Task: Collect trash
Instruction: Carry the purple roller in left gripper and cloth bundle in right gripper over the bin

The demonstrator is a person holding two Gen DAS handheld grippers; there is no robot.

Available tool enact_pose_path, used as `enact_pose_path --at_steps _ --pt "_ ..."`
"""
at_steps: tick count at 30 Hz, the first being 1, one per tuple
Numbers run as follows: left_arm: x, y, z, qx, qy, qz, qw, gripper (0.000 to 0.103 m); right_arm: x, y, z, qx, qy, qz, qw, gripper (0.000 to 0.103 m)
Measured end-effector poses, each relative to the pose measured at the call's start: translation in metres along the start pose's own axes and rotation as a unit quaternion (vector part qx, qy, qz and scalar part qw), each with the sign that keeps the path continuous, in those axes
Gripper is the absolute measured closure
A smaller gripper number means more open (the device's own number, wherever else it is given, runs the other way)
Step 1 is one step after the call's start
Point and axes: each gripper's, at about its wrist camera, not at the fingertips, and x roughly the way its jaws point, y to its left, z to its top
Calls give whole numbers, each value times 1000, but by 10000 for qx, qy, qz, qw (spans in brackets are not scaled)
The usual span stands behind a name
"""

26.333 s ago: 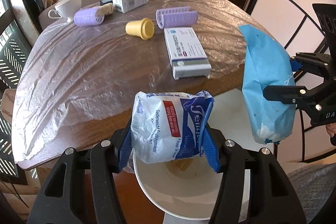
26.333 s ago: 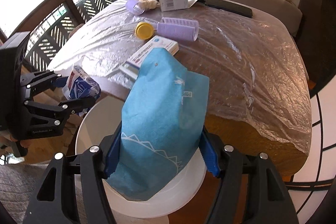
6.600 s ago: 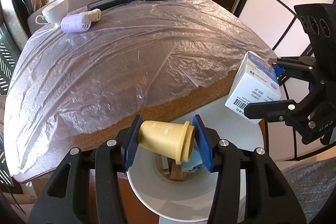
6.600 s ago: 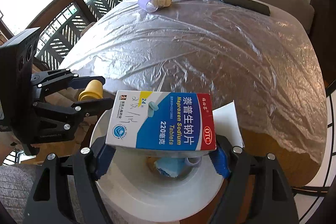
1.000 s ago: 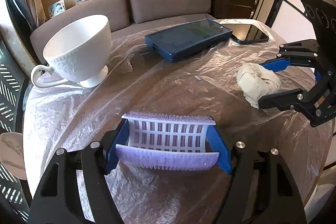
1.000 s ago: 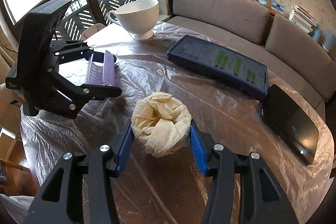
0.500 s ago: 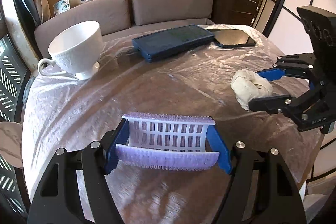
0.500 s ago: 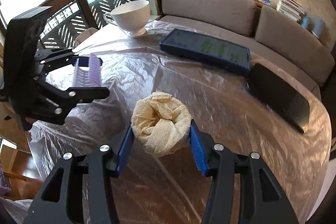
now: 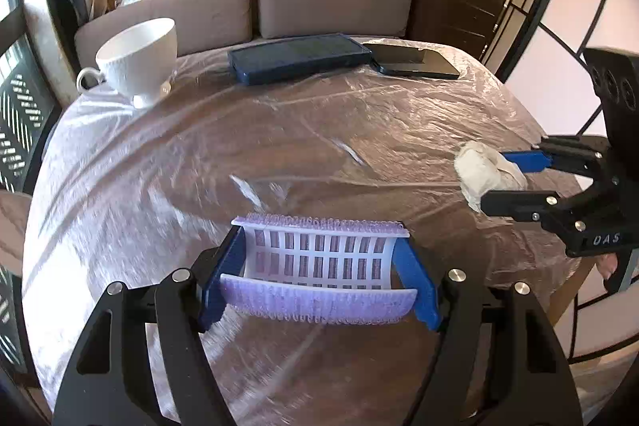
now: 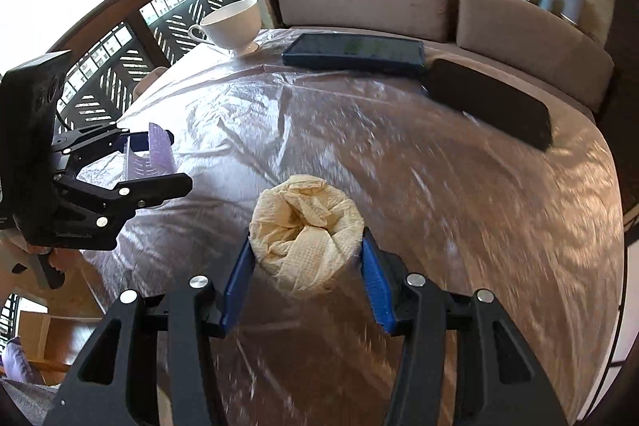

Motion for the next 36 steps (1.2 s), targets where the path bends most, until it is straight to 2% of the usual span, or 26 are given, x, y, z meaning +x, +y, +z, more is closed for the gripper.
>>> enact_pose_path --at_steps 16,28,36 --pt "-27 -30 -26 -51 28 23 10000 30 -40 6 -41 179 -78 -29 9998 53" --pt "-54 -53 -45 145 27 -61 9999 30 -63 31 -67 42 -24 225 9997 53" --pt "-64 -67 -64 308 141 -172 9993 30 -71 47 -93 -90 202 397 9990 53"
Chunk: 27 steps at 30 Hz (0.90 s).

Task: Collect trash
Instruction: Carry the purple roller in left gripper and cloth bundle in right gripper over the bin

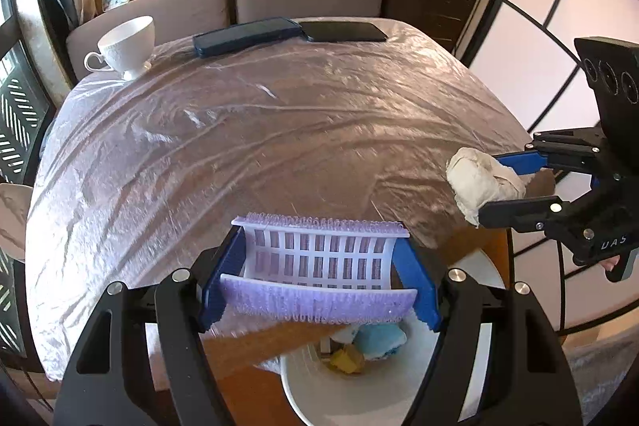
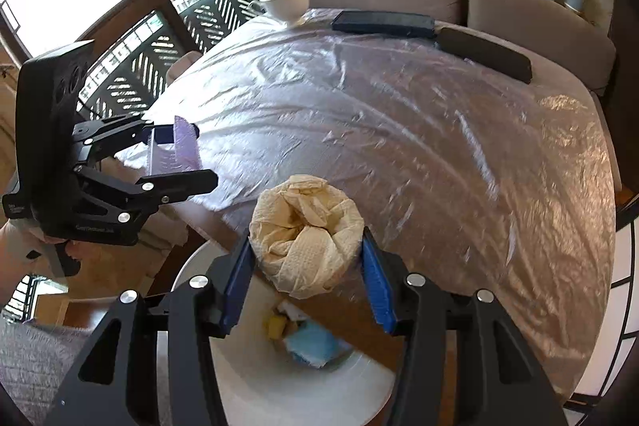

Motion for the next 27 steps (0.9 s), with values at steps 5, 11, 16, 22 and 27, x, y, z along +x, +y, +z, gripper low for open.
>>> enact_pose_path --at_steps 5,11,16,22,27 --pt "-5 -8 -14 84 105 -154 9998 30 -3 10 -17 -78 155 55 9998 53" --pt "-8 -19 -29 244 249 -261 9991 30 -5 19 -33 -103 320 152 9993 53" --pt "-3 -28 -43 460 440 -273 9976 30 1 28 -51 -197 561 213 9980 53" --pt "9 -35 -59 643 733 -330 9947 30 14 31 -69 -250 829 246 9959 53" --pt "23 -39 -72 693 954 -340 9924 30 25 28 -75 -229 943 256 9950 53"
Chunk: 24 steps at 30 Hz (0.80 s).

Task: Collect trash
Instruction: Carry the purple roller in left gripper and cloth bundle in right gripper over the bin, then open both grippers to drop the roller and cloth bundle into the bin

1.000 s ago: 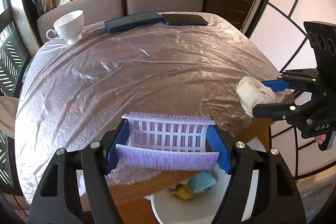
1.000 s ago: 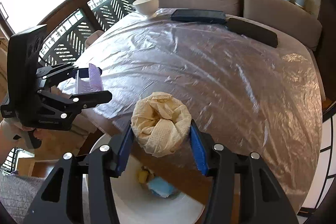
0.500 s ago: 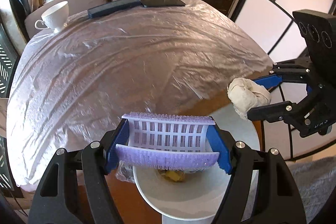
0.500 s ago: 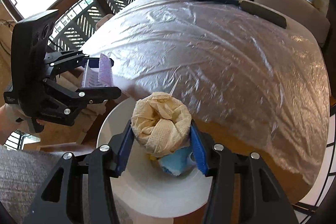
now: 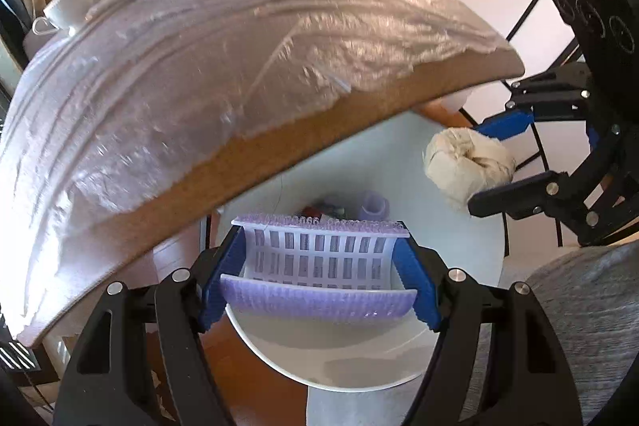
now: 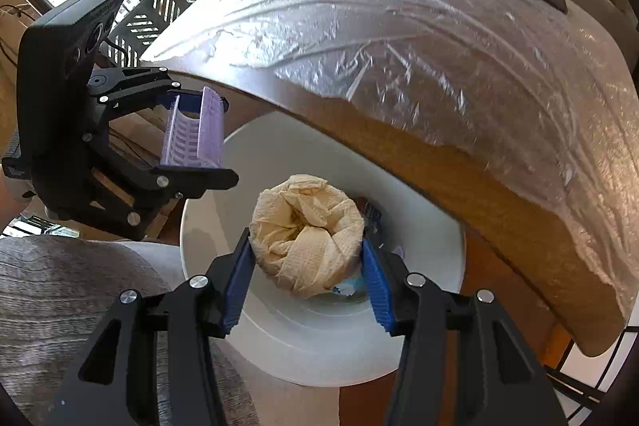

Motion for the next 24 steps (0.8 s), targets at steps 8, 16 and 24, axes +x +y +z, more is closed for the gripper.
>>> enact_pose_path --at_steps 8,16,24 --pt "26 -1 -8 -5 296 34 9996 30 23 -9 -6 45 219 -57 9997 53" --pt "50 0 -14 34 522 121 9986 30 44 -13 -12 81 423 -111 9990 53" --pt "66 1 -16 76 690 169 9974 26 57 -10 -15 101 566 -167 9982 51"
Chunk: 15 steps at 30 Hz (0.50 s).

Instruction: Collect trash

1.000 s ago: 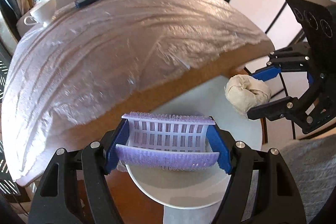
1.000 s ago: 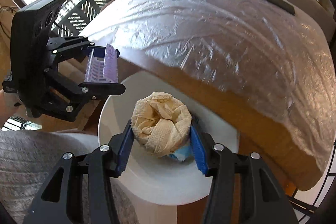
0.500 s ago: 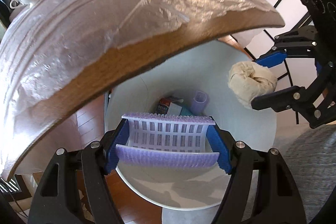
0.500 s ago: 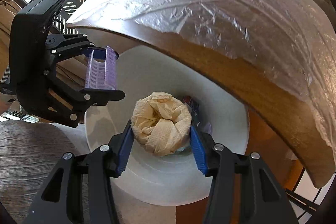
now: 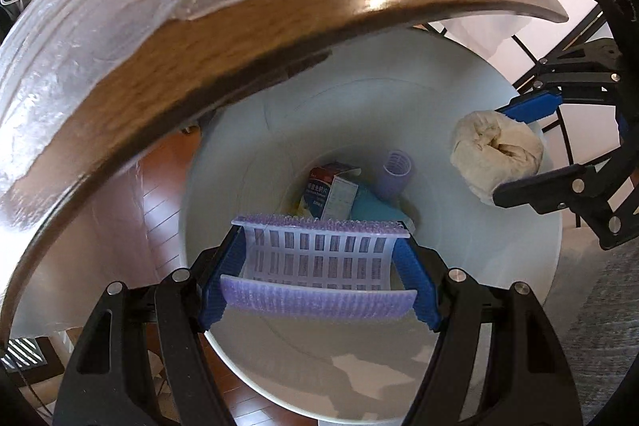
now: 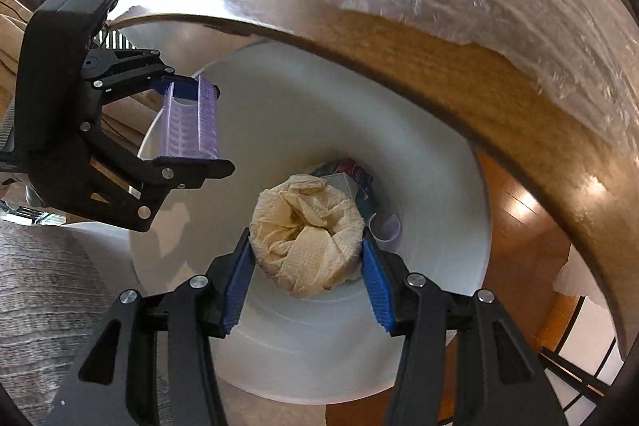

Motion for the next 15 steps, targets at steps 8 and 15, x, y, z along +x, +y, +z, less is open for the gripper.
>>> enact_pose_path --at_steps 8,15 --pt "-22 2 0 -93 134 -272 9995 20 -36 6 -2 65 -253 -5 9997 26" --pt "-152 28 35 -82 -1899 9 9818 1 -139 -11 39 214 -1855 -9 9824 4"
